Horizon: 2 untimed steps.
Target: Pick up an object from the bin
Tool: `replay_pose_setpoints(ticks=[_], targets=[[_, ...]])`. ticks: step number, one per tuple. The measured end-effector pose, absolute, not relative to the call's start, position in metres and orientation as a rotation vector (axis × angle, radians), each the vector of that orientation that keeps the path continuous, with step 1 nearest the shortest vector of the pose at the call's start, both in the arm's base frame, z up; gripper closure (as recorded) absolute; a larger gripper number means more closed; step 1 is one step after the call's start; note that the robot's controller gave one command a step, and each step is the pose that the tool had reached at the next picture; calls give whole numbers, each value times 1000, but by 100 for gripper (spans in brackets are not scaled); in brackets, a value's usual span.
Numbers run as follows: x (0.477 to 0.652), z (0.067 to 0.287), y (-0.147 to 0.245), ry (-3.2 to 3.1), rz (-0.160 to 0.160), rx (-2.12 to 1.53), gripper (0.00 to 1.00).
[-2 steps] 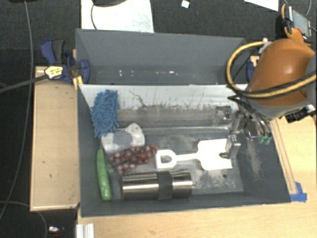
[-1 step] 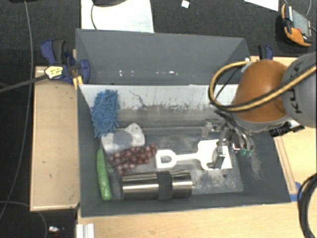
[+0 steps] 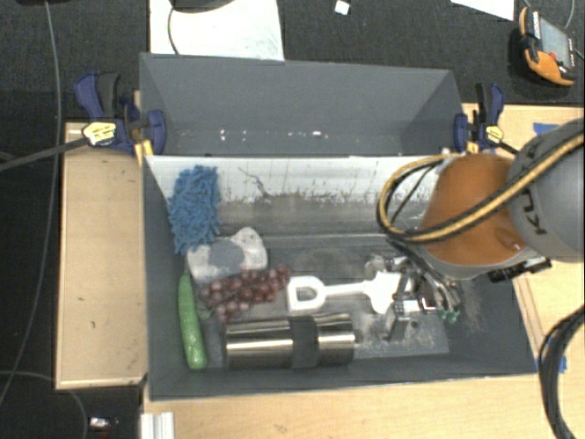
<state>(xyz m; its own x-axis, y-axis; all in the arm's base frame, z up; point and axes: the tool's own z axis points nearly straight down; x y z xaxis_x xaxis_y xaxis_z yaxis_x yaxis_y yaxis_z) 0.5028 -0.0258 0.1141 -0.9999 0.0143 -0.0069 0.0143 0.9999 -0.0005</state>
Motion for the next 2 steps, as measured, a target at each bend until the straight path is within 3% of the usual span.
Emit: replay_pose_setpoints(ticks=[1, 2], targets=[[506, 132, -26, 3142, 0, 30, 0], [497, 87, -14, 3111, -1, -357, 0]])
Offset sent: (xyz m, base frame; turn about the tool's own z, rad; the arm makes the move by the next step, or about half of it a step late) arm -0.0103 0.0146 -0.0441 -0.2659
